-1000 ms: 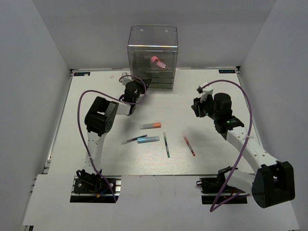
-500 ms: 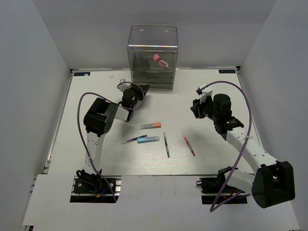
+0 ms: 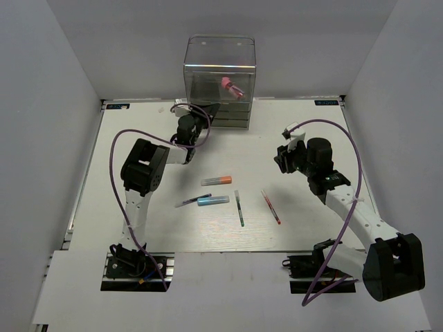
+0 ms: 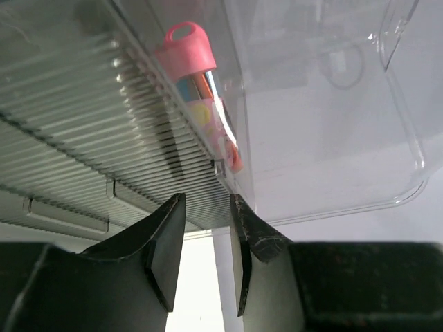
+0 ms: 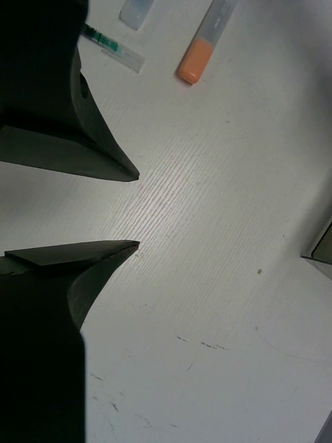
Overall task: Sort the stationery into containers
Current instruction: Open the drawer
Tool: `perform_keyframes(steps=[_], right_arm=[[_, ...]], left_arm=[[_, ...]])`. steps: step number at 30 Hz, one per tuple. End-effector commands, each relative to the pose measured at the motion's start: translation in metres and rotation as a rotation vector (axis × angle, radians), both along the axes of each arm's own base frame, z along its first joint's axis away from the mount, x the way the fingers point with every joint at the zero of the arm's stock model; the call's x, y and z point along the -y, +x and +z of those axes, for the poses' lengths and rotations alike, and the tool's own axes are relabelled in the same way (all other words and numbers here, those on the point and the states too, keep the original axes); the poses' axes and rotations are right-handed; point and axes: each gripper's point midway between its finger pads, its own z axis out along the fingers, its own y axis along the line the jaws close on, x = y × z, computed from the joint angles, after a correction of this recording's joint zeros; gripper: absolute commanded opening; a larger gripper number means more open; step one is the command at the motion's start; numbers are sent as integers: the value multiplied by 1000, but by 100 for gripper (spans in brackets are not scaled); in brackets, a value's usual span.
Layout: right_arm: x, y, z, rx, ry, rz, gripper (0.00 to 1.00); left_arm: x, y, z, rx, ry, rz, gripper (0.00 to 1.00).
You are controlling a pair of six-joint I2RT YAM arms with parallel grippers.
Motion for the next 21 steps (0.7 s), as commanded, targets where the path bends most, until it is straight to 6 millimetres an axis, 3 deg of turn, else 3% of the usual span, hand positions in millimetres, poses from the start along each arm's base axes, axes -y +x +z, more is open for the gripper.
perform_keyframes(steps=[1,8,10,16,17,20,21], right_arm=[[0,6,17,71,12,3,46],[0,7,15,69,9,2,47],[0,7,14,69,8,4,47],[-2,10,15,67,8,5,47],[-1,10,14,64,7,4,47],[-1,10,14,67,2,4,47],[-1,10,13,65,3,2,47]], left_arm=[[0,7,-1,-18,9,4,43],[0,-2,-2,-40,20,-16,44],[-2,-6,-15,-70,32,-16,47],[0,-1,-9,-58,27,-16,51],[0,-1,-19,-80,36,-16,51],[2,4,-10,-58,27,-16,51],[1,6,-17,-69,31,-6,51]])
